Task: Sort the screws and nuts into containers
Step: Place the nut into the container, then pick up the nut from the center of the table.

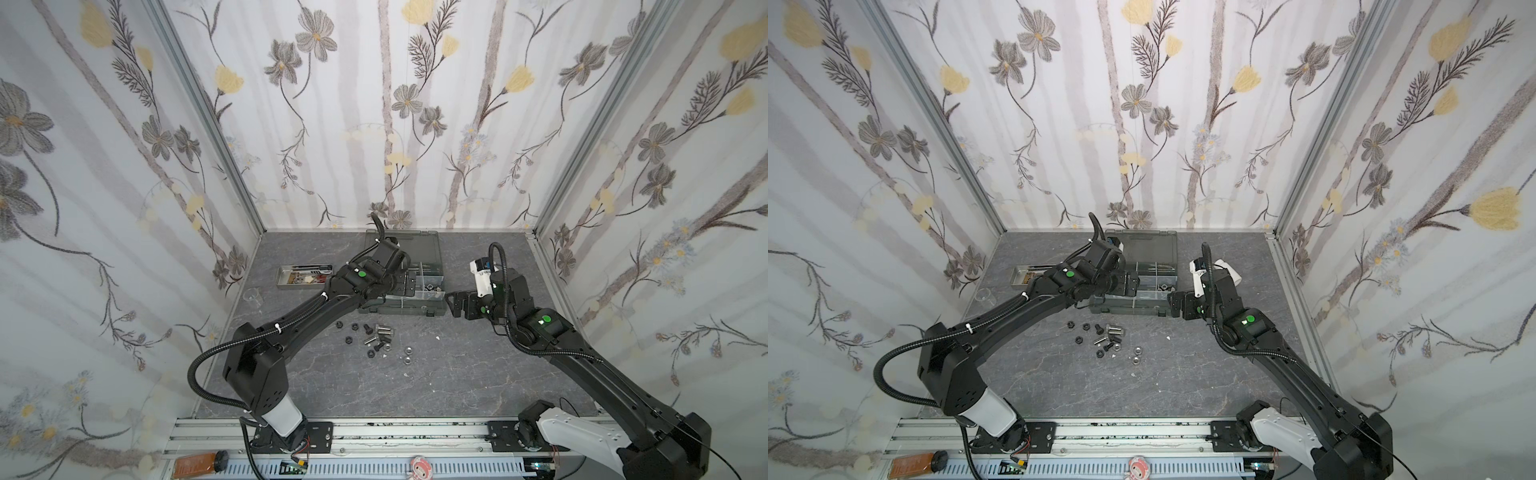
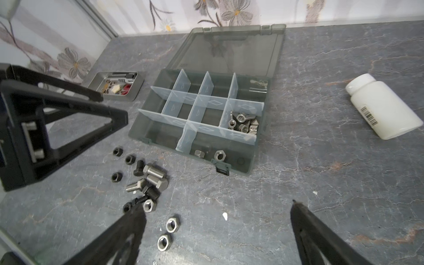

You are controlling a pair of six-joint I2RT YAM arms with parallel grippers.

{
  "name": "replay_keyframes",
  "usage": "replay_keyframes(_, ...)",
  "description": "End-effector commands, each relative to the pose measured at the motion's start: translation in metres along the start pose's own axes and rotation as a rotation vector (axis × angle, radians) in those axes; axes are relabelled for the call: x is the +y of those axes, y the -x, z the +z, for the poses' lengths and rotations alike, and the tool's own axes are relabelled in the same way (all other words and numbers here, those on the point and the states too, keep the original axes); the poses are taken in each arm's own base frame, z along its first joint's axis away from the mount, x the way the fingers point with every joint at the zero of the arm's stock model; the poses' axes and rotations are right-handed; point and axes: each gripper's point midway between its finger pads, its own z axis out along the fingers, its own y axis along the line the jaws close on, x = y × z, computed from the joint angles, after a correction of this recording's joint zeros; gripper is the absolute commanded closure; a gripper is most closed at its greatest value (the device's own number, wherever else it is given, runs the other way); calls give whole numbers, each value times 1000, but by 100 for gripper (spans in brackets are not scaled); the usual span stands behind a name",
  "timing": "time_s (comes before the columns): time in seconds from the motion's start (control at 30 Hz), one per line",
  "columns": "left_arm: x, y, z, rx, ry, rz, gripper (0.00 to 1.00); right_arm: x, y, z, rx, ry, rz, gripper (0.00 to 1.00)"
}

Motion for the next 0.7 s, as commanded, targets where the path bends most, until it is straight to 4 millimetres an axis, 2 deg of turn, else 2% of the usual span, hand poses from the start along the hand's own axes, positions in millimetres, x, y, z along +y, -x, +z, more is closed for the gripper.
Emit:
replay_keyframes(0.0,16,2,-10,-55,20,-16,0,6,-1,6,31,-42,-37,1)
replay_keyframes(0.17,52,-17,-22,-71,35,-94,0,27,0,18,69,-20,-68,2)
replay_keyframes(0.37,92,-33,-32,-88,11,-248,0,51,-12,32,136,-5,-120,4)
replay_keyframes(0.5,103,-37,-41,-123,-11,-304,0,61,-30,45,202,-9,-155,10)
replay_keyframes(0.63,104,-43,-48,-138,-24,-311,0,61,-47,58,268,-37,-166,15)
replay_keyframes(0.67,103,-41,-52,-144,-24,-309,0,68,-55,60,295,-30,-180,18)
